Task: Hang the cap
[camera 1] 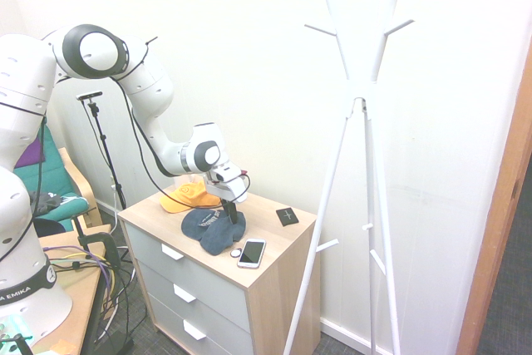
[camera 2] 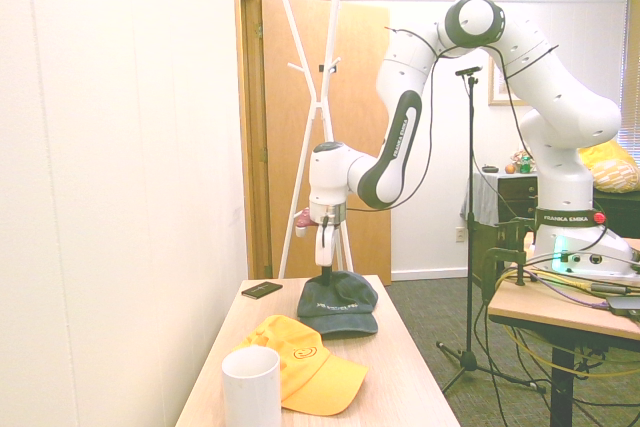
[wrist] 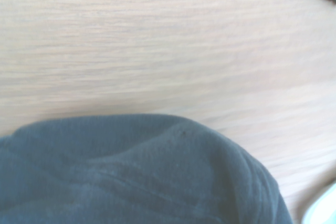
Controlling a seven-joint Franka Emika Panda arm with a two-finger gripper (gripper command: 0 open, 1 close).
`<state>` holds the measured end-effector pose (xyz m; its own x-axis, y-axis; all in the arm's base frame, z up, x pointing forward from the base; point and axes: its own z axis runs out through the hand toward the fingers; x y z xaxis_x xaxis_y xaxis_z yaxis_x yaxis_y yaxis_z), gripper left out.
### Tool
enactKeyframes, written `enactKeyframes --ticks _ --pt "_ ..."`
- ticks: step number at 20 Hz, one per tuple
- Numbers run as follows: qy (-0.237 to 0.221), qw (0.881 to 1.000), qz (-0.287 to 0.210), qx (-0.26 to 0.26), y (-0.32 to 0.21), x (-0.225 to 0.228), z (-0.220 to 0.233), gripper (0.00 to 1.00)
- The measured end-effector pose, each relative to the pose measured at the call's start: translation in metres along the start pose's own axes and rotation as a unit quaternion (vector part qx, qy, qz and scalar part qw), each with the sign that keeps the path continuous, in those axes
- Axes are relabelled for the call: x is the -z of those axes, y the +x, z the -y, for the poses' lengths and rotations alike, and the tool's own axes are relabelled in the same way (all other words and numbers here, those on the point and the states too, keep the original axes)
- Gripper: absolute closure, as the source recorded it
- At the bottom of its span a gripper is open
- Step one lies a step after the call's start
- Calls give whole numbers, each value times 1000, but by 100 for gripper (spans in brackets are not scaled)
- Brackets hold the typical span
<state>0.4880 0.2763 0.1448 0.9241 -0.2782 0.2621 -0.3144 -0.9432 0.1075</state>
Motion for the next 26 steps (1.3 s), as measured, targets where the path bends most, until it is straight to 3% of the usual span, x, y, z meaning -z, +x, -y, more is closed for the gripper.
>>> enactKeyframes --ticks 4,8,12,20,26 --pt "-48 993 -87 63 8 41 1 100" --pt "-102 976 -165 95 29 116 -7 100" --pt "-178 944 -252 116 68 195 -30 100" --pt "-263 878 -379 130 152 344 -83 100" --pt "-284 852 -426 109 177 442 -114 100"
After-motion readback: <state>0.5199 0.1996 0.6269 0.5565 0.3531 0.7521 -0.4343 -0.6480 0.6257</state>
